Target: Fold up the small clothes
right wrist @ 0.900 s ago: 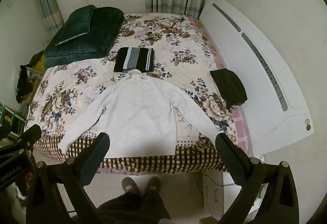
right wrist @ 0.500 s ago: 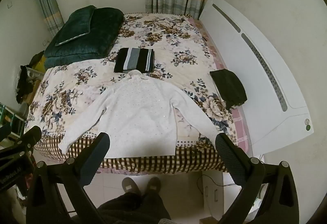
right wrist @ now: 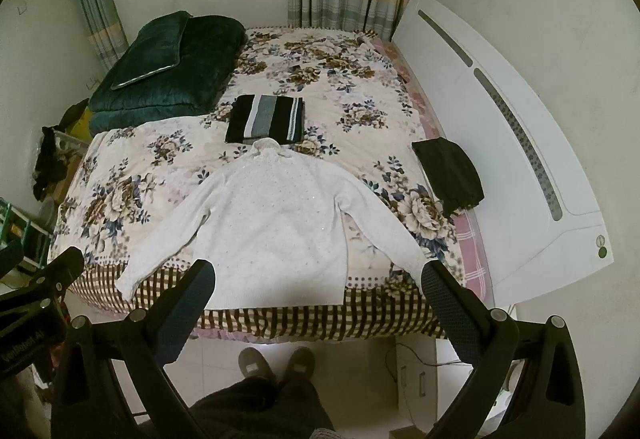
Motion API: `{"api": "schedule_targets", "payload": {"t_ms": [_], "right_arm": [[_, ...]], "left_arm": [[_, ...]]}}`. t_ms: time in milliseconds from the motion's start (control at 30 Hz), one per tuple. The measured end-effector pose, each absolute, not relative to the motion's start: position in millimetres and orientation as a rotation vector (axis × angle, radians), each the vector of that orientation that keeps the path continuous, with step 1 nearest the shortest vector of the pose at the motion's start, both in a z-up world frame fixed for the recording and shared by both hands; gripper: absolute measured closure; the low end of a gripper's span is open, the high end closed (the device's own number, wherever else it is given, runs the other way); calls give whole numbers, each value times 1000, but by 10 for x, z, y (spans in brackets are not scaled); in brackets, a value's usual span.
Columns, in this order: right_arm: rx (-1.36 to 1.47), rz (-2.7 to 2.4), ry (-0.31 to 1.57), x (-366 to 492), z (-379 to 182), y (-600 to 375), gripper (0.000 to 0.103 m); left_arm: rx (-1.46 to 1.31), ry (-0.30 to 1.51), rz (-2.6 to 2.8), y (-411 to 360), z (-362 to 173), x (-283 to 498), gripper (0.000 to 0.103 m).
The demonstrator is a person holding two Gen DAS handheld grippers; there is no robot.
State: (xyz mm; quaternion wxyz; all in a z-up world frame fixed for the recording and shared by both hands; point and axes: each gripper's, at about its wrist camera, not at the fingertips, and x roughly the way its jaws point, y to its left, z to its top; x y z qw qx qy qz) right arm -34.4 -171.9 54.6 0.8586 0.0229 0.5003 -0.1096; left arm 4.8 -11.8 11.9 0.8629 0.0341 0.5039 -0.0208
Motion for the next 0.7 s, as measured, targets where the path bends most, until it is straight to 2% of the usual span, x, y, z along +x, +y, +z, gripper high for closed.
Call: {"api": "schedule_targets", "payload": {"t_ms": [700], "right_arm": [[47,-230,1043,-406,579,-1687,0]], "left_arm": [[65,1045,-48,-238,214,24,0]]}}
